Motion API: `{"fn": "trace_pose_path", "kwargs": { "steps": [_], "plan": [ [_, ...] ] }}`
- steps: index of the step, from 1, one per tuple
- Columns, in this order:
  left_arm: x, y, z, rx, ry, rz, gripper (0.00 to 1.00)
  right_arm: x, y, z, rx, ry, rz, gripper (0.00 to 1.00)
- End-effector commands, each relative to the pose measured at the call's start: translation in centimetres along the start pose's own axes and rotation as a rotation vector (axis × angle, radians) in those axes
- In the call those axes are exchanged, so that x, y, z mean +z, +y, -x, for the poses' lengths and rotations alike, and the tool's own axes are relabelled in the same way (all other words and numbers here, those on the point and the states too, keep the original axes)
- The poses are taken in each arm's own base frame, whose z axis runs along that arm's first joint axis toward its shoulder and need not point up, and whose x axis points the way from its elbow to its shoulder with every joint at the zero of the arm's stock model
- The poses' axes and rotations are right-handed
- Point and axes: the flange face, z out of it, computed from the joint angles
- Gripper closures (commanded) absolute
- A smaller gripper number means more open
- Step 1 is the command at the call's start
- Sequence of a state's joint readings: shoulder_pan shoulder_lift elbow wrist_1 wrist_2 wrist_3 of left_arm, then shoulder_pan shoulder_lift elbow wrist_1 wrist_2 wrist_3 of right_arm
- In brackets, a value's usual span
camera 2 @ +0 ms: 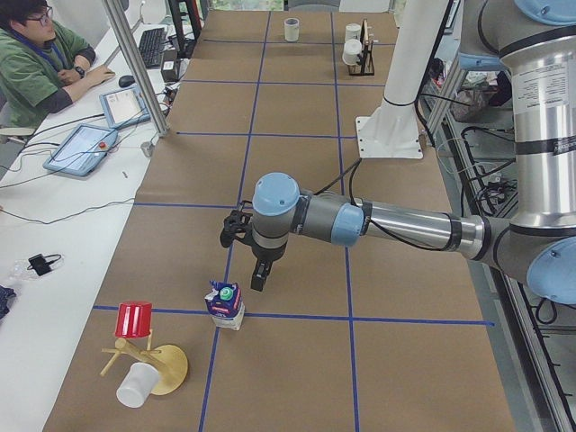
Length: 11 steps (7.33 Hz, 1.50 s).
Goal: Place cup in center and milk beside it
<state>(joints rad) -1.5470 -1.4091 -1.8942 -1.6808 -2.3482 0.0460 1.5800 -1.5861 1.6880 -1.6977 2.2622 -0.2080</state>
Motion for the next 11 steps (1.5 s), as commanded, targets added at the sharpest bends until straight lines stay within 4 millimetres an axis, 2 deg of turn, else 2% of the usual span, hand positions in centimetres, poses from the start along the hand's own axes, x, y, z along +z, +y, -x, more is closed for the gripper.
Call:
{"fn": "trace_pose_path", "kwargs": {
  "steps": [1,2,3,6,7,9,10,11],
  "plan": [
    [-1.8,-1.5,-0.9,0.134,-0.011,-0.156,0.01,-2.8,-1.7,2.1,-0.08,0.017,-0.096,0.0],
    [-1.5,-1.8,-0.5,0.19,-0.019,-0.225,0.01,-2.6,-2.2,1.8,-0.108,0.027,-0.128,0.0],
    [-0.7,-1.8,0.3,0.181,-0.014,-0.22,0.01,-1.9,-2.2,1.3,-0.126,0.015,-0.153,0.0],
    [-1.1,-1.7,0.1,0.199,-0.014,-0.231,0.01,-0.9,-1.3,1.7,-0.12,-0.056,-0.183,0.0],
    [-1.2,-1.7,0.0,0.208,-0.014,-0.244,0.01,1.7,0.2,2.4,-0.036,-0.067,-0.131,0.0],
    [-1.3,-1.4,-0.1,0.219,-0.014,-0.256,0.01,6.0,3.7,3.7,0.016,-0.036,-0.154,0.02],
    [-1.3,-1.5,-0.1,0.221,-0.015,-0.258,0.01,7.3,5.1,4.1,0.009,-0.039,-0.152,0.03],
    [-1.5,-1.7,-0.3,0.225,-0.016,-0.263,0.01,8.4,5.7,4.4,-0.002,-0.034,-0.128,0.11]
  ]
}}
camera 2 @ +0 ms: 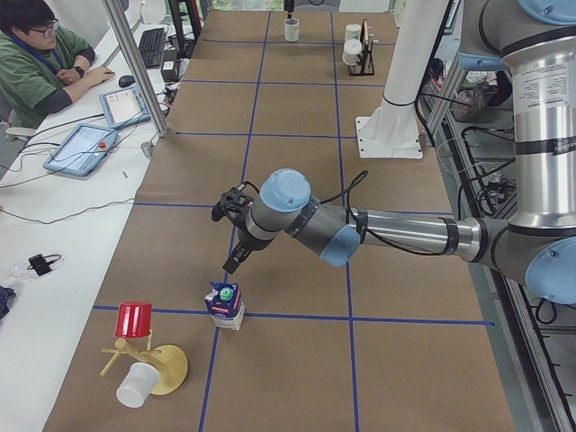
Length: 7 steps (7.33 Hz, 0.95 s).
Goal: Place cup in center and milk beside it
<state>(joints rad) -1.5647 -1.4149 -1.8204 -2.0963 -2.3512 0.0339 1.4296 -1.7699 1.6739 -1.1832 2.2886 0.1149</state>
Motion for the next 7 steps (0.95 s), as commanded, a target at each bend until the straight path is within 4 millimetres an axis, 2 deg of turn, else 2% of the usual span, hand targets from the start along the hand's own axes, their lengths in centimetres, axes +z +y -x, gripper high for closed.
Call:
{"fn": "trace_pose_path", "kwargs": {
  "steps": [1,2,4,5,6,7],
  "plan": [
    [-0.2,-0.3,-0.2,0.01,-0.002,-0.013,0.01,2.2,1.5,0.6,-0.028,0.037,0.032,0.35],
    [-0.2,-0.4,-0.2,0.015,-0.002,-0.019,0.01,3.3,1.8,0.6,-0.038,0.053,0.055,0.43],
    [-0.2,-0.4,-0.2,0.015,-0.002,-0.019,0.01,4.7,2.3,-0.3,-0.075,0.071,0.085,0.44],
    [-0.3,-0.4,-0.2,0.017,-0.002,-0.02,0.01,5.2,2.4,-0.8,-0.076,0.086,0.094,0.49],
    [-0.3,-0.5,-0.2,0.018,-0.003,-0.021,0.01,5.7,2.5,-1.0,-0.077,0.095,0.103,0.67],
    [-0.3,-0.5,-0.2,0.019,-0.003,-0.022,0.01,5.9,2.4,-0.7,-0.081,0.093,0.108,0.98]
  ]
}}
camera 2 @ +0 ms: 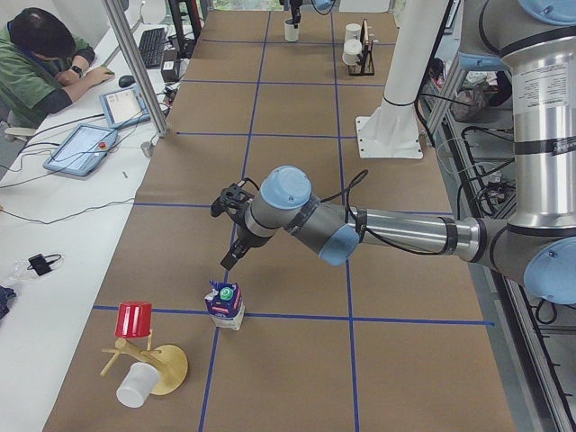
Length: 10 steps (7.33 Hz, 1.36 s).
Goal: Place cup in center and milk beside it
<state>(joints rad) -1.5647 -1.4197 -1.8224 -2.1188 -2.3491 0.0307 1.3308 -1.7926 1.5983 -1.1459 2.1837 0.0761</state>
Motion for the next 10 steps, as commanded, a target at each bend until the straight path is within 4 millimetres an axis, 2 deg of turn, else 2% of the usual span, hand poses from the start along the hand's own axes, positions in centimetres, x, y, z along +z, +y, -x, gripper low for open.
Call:
{"fn": "trace_pose_path", "kwargs": {
  "steps": [1,3,4,5,6,7,9,10],
  "plan": [
    [0.0,0.0,0.0,-0.001,-0.001,0.001,0.01,0.7,0.0,0.2,-0.009,0.005,0.013,1.0],
    [0.1,0.0,0.1,-0.002,0.0,0.002,0.01,0.0,-1.6,0.8,-0.059,0.01,-0.01,1.0],
    [0.1,0.0,0.1,-0.002,0.0,0.002,0.01,-1.2,-3.7,1.8,-0.078,-0.006,-0.042,1.0],
    [0.0,-0.1,0.0,0.0,0.002,0.0,0.01,-2.4,-6.9,2.9,-0.098,-0.007,-0.075,1.0],
    [0.0,-0.1,0.0,-0.002,0.003,0.001,0.0,-4.3,-10.8,4.7,-0.099,-0.018,-0.09,1.0],
    [0.0,0.3,0.0,-0.005,0.004,0.005,0.0,-7.3,-15.1,7.3,-0.092,-0.036,-0.083,1.0],
    [0.1,0.2,0.0,-0.004,0.005,0.006,0.0,-14.6,-21.9,13.4,-0.027,-0.076,-0.104,1.0],
    [0.1,0.2,-0.1,-0.003,0.005,0.005,0.0,-16.1,-24.0,17.1,0.006,-0.111,-0.115,1.0]
  ]
}}
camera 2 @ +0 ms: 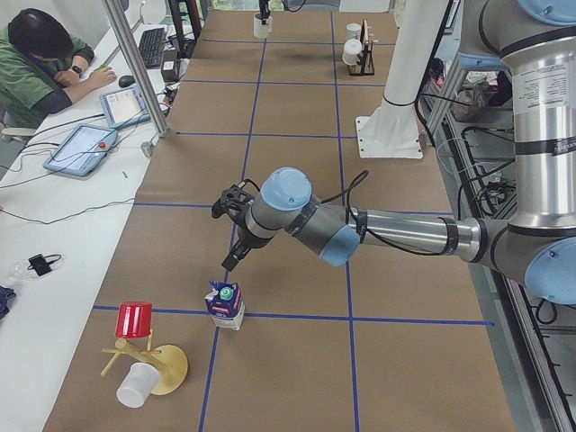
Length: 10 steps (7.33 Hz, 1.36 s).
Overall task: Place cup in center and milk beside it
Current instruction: 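Carry the white mug with the right gripper toward the table center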
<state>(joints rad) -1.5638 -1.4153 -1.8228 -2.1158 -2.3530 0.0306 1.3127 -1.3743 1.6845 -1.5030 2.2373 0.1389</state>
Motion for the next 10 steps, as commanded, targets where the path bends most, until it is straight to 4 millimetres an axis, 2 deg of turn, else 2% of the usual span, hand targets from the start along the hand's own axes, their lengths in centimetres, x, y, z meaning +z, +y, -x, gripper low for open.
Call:
{"fn": "trace_pose_path", "kwargs": {
  "steps": [1,3,4,5,7,8,9,10],
  "plan": [
    [0.0,-0.1,-0.1,0.001,0.001,0.0,0.0,-2.8,-5.4,9.6,0.05,-0.065,-0.03,1.0],
    [0.0,0.0,0.0,-0.001,0.0,0.0,0.0,-3.5,-8.1,20.2,0.153,-0.131,-0.045,1.0],
    [0.0,0.1,0.0,-0.002,0.0,0.001,0.0,-3.4,-9.0,25.6,0.197,-0.155,-0.044,1.0],
    [0.0,0.1,0.0,-0.002,0.001,0.001,0.0,-2.6,-9.5,31.8,0.271,-0.157,-0.041,1.0],
    [0.0,0.5,0.0,-0.005,0.001,0.004,0.0,-0.1,-8.7,43.7,0.379,-0.09,-0.019,1.0],
    [0.0,0.5,0.0,-0.006,0.001,0.005,0.0,-0.3,-8.9,49.7,0.472,-0.049,0.029,1.0],
    [0.0,0.6,0.1,-0.007,-0.001,0.004,0.0,0.2,-8.2,55.5,0.55,-0.03,0.04,1.0],
    [0.1,0.6,0.1,-0.007,0.0,0.006,0.0,1.4,-7.3,60.5,0.587,-0.015,0.051,1.0]
  ]
}}
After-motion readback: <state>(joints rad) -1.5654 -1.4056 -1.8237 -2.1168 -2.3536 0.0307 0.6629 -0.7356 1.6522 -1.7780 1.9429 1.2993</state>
